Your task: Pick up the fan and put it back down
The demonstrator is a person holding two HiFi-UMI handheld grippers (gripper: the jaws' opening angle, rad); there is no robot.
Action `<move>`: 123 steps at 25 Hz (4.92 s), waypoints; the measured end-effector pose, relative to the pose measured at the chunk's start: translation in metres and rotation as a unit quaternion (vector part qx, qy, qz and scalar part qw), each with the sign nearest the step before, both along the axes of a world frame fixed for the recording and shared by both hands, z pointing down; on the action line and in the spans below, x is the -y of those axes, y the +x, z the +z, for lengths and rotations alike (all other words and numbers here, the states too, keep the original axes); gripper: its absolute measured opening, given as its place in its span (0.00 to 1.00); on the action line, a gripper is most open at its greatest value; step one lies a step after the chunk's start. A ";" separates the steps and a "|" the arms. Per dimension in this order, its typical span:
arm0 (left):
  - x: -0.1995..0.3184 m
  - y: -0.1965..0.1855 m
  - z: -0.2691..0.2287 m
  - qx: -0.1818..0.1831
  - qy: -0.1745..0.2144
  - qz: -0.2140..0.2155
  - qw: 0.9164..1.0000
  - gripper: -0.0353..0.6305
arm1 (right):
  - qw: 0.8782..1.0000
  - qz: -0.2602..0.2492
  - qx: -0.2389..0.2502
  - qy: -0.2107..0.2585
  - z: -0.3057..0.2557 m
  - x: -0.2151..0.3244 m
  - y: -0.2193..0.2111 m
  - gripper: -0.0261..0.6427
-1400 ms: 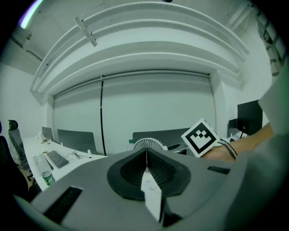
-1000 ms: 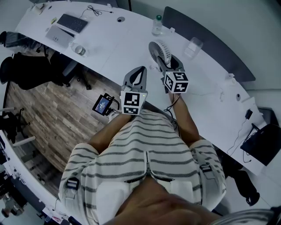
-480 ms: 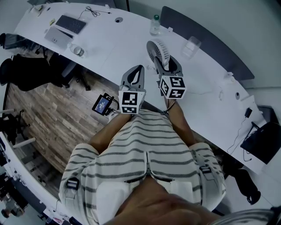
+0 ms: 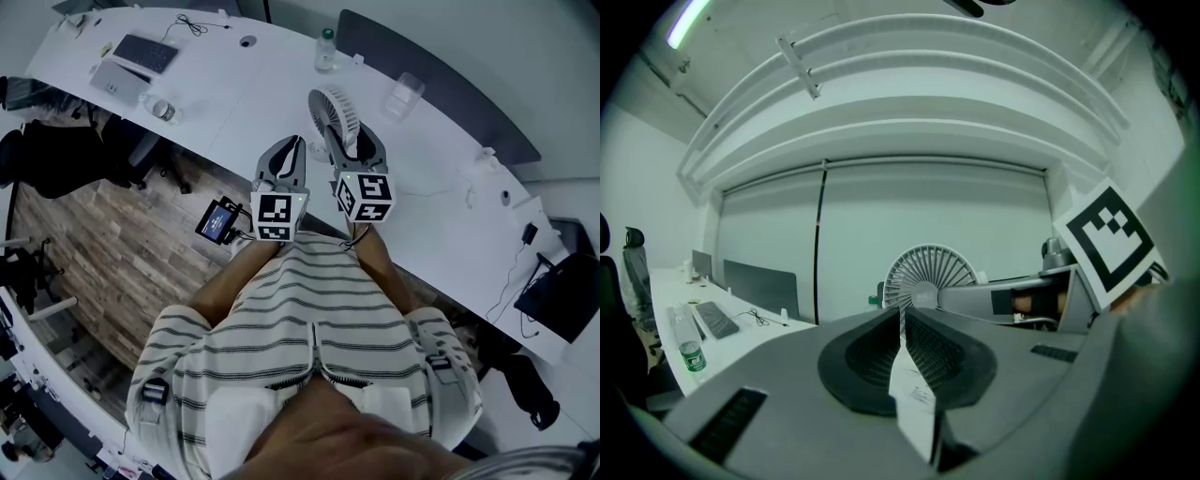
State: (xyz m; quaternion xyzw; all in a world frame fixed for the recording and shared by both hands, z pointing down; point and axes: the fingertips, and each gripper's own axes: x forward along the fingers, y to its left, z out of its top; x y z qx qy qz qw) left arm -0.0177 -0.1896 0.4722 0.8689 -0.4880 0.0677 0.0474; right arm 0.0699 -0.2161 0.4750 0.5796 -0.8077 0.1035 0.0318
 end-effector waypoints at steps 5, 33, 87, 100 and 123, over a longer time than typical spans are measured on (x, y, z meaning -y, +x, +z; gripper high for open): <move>0.000 0.000 -0.004 -0.007 0.004 -0.001 1.000 0.07 | 1.000 0.001 0.004 -0.002 0.002 -0.007 0.002 0.38; 0.001 0.001 -0.013 0.003 0.030 -0.004 1.000 0.06 | 1.000 -0.008 0.000 0.005 -0.003 -0.011 -0.007 0.38; 0.008 -0.019 0.004 0.003 0.002 -0.029 1.000 0.06 | 1.000 -0.009 -0.018 -0.001 0.016 0.020 -0.001 0.38; 0.011 -0.028 0.010 0.001 -0.011 -0.034 0.999 0.06 | 0.999 -0.027 -0.028 0.008 0.036 0.045 -0.002 0.38; 0.024 -0.034 0.019 0.011 -0.018 -0.040 0.999 0.06 | 0.987 -0.147 -0.064 -0.020 0.129 0.098 -0.016 0.38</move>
